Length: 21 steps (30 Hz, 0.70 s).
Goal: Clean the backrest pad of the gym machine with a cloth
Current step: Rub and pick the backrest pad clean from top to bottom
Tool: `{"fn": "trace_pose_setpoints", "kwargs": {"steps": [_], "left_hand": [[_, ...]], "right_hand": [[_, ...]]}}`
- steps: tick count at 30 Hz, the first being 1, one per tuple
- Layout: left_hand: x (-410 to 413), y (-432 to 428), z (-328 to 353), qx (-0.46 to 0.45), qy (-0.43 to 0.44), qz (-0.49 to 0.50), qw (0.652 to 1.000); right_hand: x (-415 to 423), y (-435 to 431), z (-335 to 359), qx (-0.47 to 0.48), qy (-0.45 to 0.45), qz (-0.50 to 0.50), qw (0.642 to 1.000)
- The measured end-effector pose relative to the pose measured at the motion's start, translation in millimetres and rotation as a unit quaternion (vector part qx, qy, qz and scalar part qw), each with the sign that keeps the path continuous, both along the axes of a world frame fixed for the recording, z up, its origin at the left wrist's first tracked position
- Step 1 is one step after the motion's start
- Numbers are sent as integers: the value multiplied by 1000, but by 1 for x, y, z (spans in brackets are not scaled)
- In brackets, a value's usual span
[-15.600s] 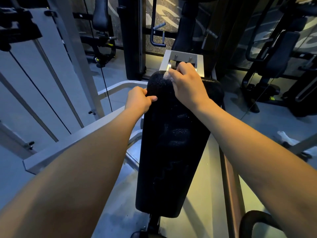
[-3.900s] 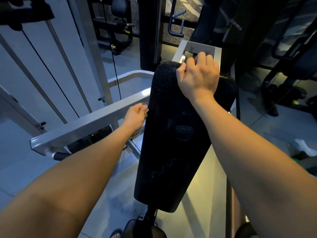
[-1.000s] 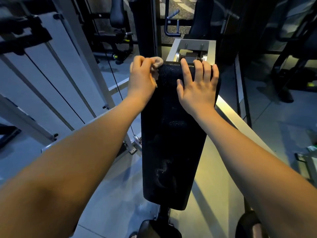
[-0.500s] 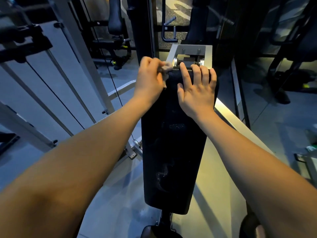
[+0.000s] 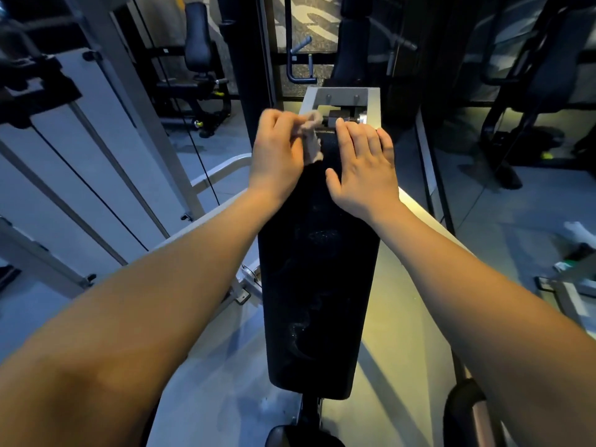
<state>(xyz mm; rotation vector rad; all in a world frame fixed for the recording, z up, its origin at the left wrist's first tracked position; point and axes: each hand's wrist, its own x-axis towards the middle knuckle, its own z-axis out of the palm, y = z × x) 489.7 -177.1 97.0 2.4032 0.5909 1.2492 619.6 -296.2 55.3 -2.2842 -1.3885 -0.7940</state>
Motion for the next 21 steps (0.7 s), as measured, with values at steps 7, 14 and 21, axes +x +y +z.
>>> {"fn": "trace_pose_setpoints", "kwargs": {"steps": [7, 14, 21], "left_hand": [[-15, -5, -63, 122, 168, -83, 975], [-45, -18, -73, -45, 202, -98, 974], [-51, -31, -35, -264, 44, -79, 960]], "right_hand": [[-2, -2, 2, -12, 14, 2, 1000], [-8, -14, 16, -43, 45, 32, 998], [-52, -29, -8, 59, 188, 190, 962]]}}
